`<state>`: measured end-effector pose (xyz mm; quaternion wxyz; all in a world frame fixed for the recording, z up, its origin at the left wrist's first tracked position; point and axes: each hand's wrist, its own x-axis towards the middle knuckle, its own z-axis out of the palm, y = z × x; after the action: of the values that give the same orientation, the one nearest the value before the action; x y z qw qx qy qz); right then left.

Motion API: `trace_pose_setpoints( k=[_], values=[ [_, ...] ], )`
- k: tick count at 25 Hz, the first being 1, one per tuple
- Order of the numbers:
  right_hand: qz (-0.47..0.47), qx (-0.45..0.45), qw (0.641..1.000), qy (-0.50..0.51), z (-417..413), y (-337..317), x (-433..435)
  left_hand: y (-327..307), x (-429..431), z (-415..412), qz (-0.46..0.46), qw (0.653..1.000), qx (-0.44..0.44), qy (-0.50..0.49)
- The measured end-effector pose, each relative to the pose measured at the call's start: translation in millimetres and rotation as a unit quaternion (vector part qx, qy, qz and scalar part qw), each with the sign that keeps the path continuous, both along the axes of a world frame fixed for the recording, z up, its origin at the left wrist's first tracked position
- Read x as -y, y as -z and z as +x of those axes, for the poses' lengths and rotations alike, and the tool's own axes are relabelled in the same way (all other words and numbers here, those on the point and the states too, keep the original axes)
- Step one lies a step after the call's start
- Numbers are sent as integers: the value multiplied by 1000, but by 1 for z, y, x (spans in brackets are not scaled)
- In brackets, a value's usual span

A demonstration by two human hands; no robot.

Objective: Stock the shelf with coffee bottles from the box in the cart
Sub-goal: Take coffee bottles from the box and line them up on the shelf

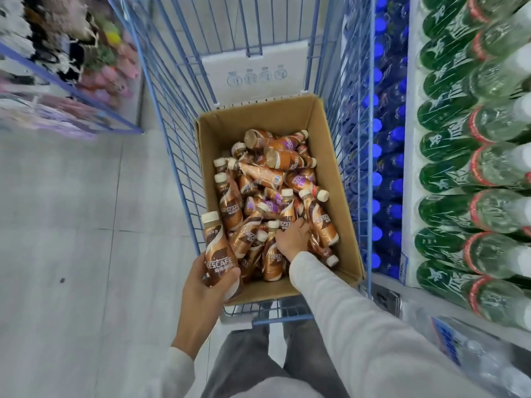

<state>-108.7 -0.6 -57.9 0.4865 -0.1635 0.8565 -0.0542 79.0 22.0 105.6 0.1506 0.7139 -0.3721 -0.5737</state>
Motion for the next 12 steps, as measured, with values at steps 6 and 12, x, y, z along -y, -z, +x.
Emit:
trace_pose_setpoints(
  k=[6, 12],
  values=[
    [-10, -107, 994, -19, 19, 19, -7, 4, -14, 13, 20, 1000, 5, 1],
    [-46, -121, 992, -9, 18, 9, -6, -1, -10, 8, 19, 999, -15, 41]
  ],
)
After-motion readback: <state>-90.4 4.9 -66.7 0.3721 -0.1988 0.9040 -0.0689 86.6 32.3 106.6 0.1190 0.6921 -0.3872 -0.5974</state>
